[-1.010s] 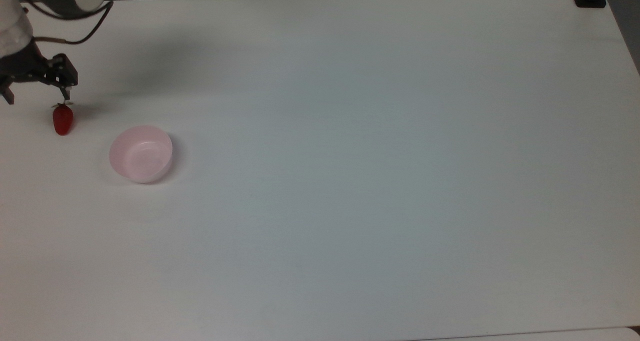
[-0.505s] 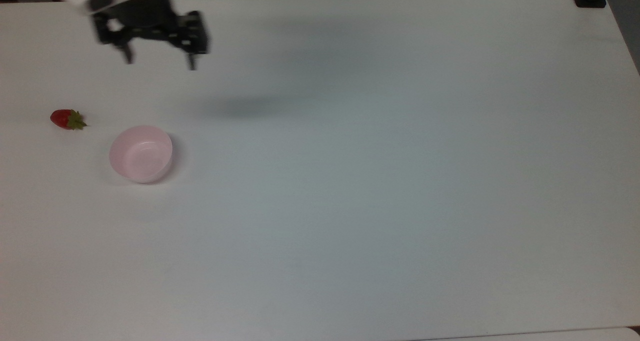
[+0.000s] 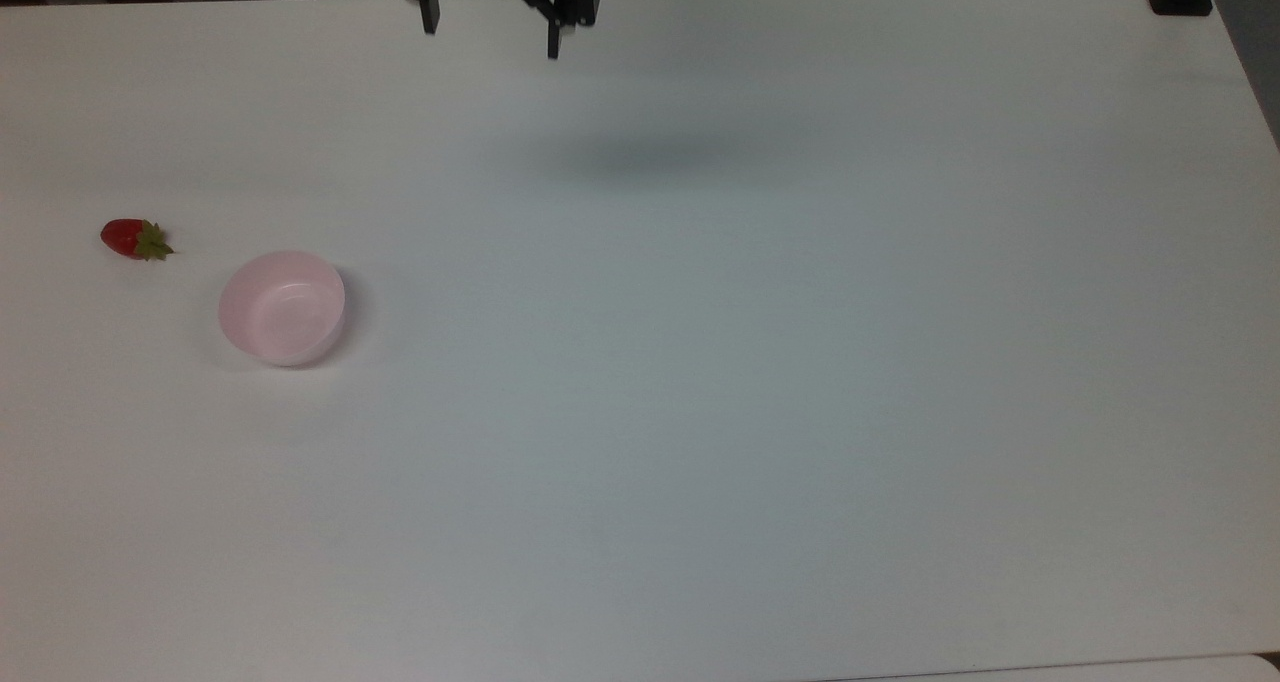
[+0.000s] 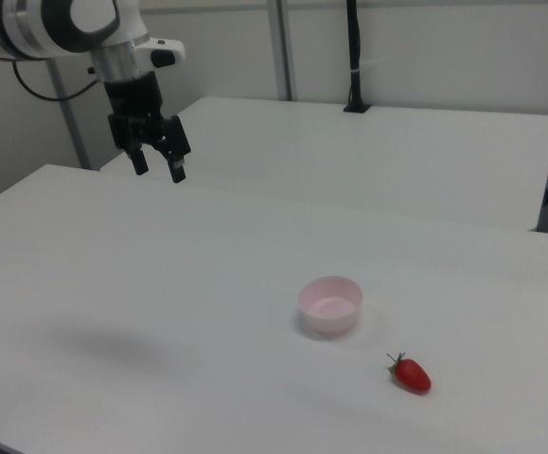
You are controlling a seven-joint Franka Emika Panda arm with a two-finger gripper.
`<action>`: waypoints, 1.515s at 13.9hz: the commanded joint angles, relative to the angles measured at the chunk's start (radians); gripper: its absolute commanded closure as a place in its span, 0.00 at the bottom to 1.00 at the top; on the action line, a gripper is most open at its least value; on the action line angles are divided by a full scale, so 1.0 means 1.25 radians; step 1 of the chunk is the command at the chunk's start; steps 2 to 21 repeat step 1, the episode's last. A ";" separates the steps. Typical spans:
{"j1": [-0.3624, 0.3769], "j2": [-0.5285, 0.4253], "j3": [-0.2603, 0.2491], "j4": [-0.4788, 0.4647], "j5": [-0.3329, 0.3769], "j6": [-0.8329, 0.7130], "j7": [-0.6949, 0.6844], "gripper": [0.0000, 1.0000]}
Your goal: Pick up strawberry from bowl
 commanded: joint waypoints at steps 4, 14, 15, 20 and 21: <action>0.006 -0.035 -0.016 -0.043 0.004 -0.006 0.008 0.00; 0.006 -0.035 -0.016 -0.043 0.004 -0.006 0.008 0.00; 0.006 -0.035 -0.016 -0.043 0.004 -0.006 0.008 0.00; 0.006 -0.035 -0.016 -0.043 0.004 -0.006 0.008 0.00; 0.006 -0.035 -0.016 -0.043 0.004 -0.006 0.008 0.00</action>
